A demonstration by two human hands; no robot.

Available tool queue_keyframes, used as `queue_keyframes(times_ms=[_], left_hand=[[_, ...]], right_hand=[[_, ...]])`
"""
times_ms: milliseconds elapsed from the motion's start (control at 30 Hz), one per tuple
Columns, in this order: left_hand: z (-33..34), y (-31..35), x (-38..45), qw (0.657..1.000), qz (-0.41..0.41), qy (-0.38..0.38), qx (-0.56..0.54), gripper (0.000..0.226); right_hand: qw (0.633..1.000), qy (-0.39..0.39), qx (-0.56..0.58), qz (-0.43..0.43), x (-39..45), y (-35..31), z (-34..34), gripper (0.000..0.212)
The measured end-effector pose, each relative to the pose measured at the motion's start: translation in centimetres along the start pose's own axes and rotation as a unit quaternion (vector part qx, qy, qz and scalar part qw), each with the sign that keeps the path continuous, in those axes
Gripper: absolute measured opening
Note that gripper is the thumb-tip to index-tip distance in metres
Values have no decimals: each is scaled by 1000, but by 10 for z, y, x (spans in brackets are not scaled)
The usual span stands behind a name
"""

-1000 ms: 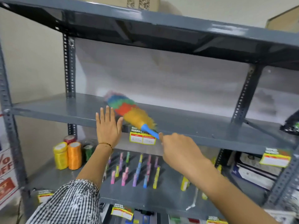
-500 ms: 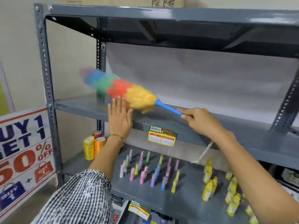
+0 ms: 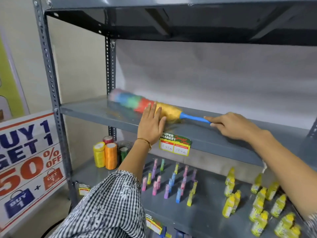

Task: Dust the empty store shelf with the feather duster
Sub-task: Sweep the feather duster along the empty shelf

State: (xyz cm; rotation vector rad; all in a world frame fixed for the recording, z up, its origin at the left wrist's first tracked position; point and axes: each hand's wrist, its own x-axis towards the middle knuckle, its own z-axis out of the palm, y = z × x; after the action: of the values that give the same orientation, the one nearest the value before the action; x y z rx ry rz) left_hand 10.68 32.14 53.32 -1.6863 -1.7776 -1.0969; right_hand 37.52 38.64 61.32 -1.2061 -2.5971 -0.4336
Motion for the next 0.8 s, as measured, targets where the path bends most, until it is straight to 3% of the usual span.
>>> queue_keyframes(times_ms=[133,300,600,800], left_hand=[[0,1,-2,1000,-7,3,0,54],[2,0,-1,1000,-8,12,12,57],[5,-5,1,999,-5,12,31,67],[-5,-3,-1,994,-17,19,104,74]], right_hand=[[992,68,101,17,28,16,1,35],[998,-3,22,60,64,5,21,37],[997,-29,43,-50,54,-9,29,40],[987,-16,62,-146,25,-25,22,40]])
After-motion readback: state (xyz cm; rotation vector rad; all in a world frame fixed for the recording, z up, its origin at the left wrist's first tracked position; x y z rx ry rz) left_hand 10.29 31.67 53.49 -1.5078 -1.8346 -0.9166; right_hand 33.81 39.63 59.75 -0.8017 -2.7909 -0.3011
